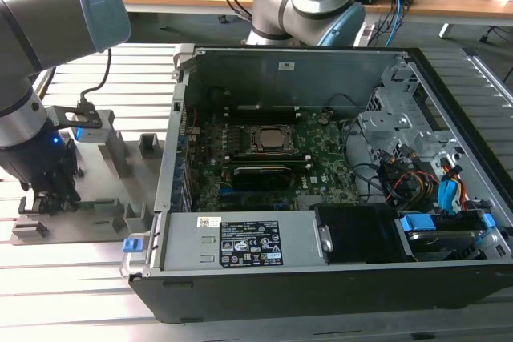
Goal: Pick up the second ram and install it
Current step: 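Pick up the second ram and move it above second insertion slot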
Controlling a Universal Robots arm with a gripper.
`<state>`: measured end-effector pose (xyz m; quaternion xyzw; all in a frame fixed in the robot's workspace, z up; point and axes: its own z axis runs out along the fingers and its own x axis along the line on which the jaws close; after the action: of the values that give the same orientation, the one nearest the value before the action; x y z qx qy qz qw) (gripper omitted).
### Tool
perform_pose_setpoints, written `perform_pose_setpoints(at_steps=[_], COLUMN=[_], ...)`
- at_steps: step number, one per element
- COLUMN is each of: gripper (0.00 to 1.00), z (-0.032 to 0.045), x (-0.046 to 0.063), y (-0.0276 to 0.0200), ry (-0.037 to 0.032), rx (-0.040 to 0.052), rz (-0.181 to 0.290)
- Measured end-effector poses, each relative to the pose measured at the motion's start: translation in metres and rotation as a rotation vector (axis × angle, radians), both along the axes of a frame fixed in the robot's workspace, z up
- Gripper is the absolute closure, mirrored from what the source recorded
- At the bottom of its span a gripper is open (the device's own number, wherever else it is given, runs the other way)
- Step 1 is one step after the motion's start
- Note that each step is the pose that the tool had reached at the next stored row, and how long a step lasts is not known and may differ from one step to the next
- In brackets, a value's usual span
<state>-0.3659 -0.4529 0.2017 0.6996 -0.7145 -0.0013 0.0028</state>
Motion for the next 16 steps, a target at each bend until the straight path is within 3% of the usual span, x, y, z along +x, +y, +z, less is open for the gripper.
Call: perform_pose_setpoints(at_steps=[16], gripper=[0.87], z=[-0.0001], x=[0.0000], y=[0.0000], ry=[-0.0001], rx=[0.0005], rz=[0.000])
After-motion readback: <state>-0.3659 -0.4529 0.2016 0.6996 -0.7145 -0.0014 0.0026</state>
